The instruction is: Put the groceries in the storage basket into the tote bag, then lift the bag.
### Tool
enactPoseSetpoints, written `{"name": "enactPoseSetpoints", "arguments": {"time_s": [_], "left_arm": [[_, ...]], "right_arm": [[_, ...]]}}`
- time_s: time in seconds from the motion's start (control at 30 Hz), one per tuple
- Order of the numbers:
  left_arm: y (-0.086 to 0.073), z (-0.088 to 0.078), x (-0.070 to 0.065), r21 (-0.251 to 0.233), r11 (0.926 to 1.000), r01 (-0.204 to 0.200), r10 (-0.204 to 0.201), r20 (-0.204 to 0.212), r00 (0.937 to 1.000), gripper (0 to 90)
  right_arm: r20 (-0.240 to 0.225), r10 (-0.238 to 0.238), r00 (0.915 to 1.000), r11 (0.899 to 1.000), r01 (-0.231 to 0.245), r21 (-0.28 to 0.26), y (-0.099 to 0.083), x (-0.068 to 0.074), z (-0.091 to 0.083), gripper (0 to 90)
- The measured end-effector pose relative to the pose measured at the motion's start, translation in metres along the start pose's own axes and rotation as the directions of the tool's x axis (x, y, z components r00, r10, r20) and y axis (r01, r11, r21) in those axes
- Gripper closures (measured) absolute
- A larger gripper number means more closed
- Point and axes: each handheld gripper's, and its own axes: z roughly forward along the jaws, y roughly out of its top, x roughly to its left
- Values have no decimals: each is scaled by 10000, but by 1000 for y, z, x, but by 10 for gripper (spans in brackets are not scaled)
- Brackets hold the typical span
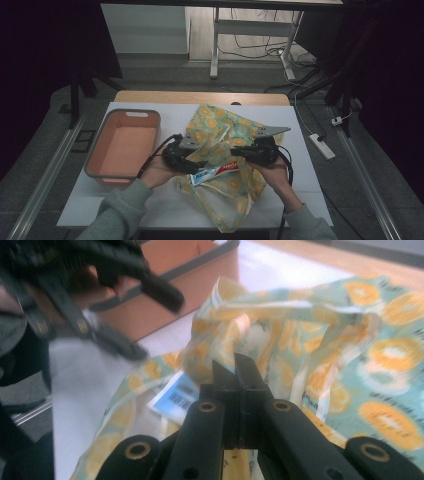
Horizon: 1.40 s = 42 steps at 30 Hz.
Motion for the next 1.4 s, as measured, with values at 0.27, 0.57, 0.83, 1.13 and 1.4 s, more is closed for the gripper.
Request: {"name": "enactPoseSetpoints", "arguments": {"time_s": [0.27, 0.57, 0.83, 1.13, 1.4], "left_arm": [[-32, -20, 12, -72, 9972, 740, -739, 228, 9970, 356], [-42, -16, 21, 172, 9921, 1242, -1245, 143, 9921, 317], [-24, 19, 13, 1032, 9869, 1241, -1234, -124, 9923, 307], [-10, 65, 20, 2499, 9495, 1897, -1734, -860, 9811, 478], [-22, 61, 23, 3162, 9265, 2042, -2113, -121, 9773, 872]], "right_arm": [[-166, 179, 9997, 9998, -176, 131, -25, 5, -5, 865], [1448, -162, 9893, 9957, 292, -882, -33, 30, -43, 355], [2550, 378, 9662, 9992, -328, -238, -71, 52, -65, 260], [2981, 714, 9519, 9908, -1021, 886, -99, 48, -42, 238], [2334, 908, 9681, 9550, -1510, 2551, -120, 50, -17, 464]]}}
